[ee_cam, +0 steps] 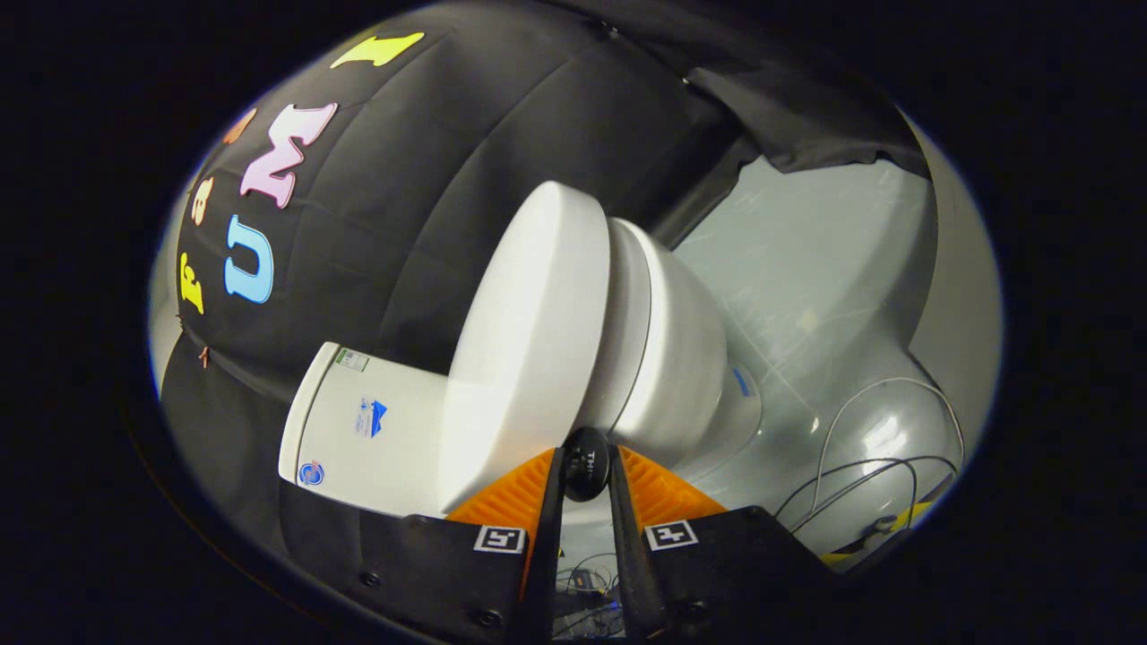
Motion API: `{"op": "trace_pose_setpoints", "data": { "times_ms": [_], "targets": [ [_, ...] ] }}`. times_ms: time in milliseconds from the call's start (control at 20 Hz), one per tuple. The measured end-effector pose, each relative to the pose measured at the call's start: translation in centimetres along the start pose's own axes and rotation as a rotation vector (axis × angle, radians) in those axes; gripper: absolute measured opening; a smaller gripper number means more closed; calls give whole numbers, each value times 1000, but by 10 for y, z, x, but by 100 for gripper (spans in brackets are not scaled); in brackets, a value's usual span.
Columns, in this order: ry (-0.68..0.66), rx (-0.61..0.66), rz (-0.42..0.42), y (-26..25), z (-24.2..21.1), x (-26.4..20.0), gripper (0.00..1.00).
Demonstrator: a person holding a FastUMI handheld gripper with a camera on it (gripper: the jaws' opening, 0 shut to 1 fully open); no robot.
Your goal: Open the toilet lid.
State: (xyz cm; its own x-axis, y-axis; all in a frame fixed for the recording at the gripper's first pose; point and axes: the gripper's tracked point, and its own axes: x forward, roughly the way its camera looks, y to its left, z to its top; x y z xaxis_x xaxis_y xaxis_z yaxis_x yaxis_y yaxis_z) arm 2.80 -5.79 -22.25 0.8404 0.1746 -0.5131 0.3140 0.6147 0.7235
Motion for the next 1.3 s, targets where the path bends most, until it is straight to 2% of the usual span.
{"op": "trace_pose_setpoints", "data": {
  "times_ms": [200, 250, 300, 400, 450, 700, 1200, 1300],
  "targets": [
    [-30, -39, 13, -1, 10, 0, 34],
    [-61, 17, 14, 5, 11, 4, 25],
    [-36, 27, 14, 4, 9, 0, 17],
    [-58, 43, 30, 3, 14, -7, 17],
    [-44, 61, 20, 6, 10, -1, 7],
    [-49, 55, -23, 11, 7, -2, 7],
    [-108, -131, -144, 72, 23, -30, 7],
    [-121, -166, -144, 88, 23, -35, 7]
  ]
}}
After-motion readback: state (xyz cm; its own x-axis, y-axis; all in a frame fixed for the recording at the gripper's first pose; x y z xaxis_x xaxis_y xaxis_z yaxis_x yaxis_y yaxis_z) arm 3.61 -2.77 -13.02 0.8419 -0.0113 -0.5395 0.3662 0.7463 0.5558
